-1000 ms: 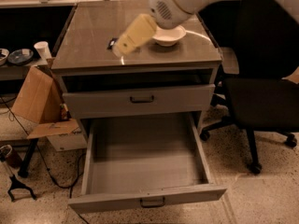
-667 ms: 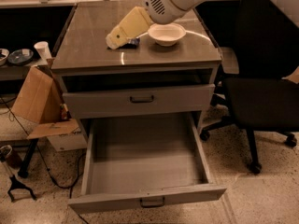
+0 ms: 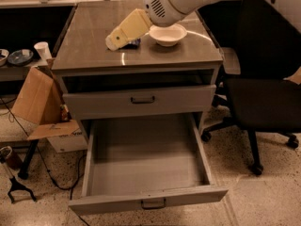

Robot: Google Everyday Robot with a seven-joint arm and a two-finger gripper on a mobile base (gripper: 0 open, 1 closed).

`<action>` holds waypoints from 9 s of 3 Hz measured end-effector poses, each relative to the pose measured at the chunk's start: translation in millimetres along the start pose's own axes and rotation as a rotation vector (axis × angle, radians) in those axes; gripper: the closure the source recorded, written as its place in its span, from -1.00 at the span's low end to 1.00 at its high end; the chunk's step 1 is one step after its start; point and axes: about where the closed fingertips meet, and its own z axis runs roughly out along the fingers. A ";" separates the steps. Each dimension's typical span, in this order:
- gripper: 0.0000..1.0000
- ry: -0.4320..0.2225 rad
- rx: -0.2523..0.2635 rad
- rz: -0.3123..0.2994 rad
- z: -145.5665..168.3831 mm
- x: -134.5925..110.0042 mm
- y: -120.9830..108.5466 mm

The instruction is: Place rxbar blueberry into middle drawer

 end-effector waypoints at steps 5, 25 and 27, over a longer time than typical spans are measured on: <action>-1.00 -0.081 0.016 0.069 219.9 -25.6 -79.7; 1.00 0.094 -0.400 0.219 212.6 251.3 54.7; 1.00 0.367 -0.379 0.215 327.6 293.0 137.5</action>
Offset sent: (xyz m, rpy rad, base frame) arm 0.1028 0.1075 -0.0741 0.0870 -0.0114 0.1107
